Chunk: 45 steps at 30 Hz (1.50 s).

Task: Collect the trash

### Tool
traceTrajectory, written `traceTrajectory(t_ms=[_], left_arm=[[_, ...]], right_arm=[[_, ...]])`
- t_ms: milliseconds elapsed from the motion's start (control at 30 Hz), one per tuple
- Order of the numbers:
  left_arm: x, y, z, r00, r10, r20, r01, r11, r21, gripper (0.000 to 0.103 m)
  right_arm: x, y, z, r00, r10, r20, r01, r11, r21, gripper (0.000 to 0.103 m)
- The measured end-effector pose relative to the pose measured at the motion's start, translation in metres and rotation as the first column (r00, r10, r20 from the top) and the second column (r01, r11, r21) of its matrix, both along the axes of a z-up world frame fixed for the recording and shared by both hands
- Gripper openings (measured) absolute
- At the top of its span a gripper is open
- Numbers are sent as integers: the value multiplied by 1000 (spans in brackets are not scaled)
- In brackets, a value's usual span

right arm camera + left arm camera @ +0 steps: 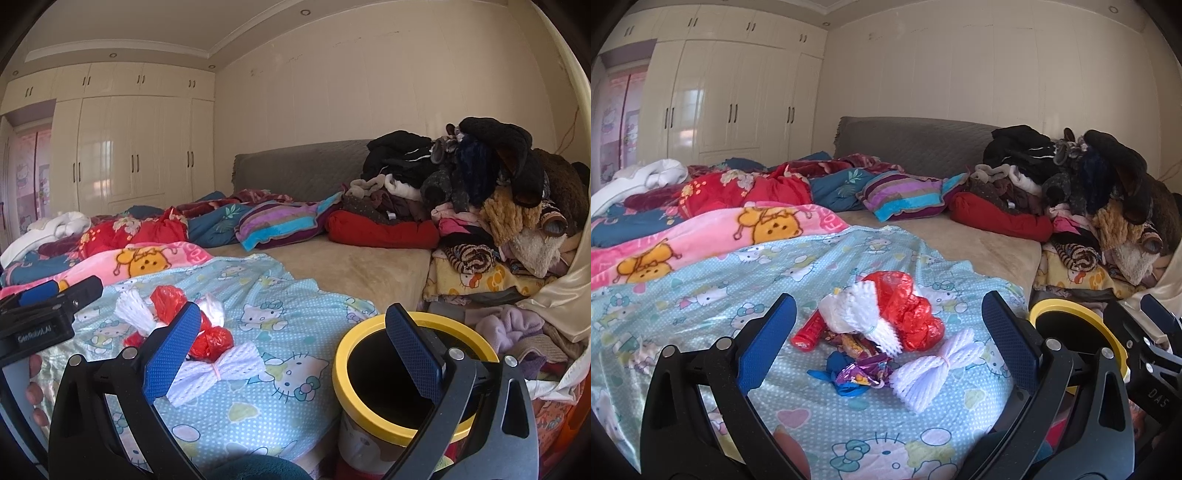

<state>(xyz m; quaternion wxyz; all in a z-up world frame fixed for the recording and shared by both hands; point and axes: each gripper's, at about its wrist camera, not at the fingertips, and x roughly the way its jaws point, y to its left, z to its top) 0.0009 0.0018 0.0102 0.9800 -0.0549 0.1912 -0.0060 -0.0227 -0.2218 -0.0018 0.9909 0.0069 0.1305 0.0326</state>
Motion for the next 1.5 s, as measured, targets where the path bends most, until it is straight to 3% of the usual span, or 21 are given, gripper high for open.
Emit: traceTrajectory(t_ms=[633, 800, 1000, 1100, 1167, 1233, 1500], left_arm=[[22, 69, -19, 997, 70, -21, -72, 994, -88, 92], [31, 76, -19, 1000, 22, -15, -24, 994, -109, 92], [51, 74, -22, 998, -64, -28, 59, 987, -150, 92], [64, 71, -26, 994, -92, -54, 82, 983, -166, 81], [70, 68, -30, 992, -109, -71, 95, 980, -172, 78], [78, 66, -37, 986, -134, -100, 114, 976, -184, 68], [98, 63, -62, 962, -192, -192, 145, 962, -231, 60]], right_arm=[[62, 52, -9, 968, 207, -142, -210, 978, -4, 97], [86, 59, -16, 959, 218, -180, -219, 976, 14, 97], [123, 74, -25, 911, 319, -260, -330, 944, 0, 97], [138, 84, -34, 882, 363, -300, -387, 922, -20, 95], [146, 89, -40, 869, 379, -319, -408, 913, -26, 87], [159, 92, -47, 854, 382, -353, -413, 911, -14, 77], [193, 105, -65, 798, 445, -406, -486, 874, 2, 71]])
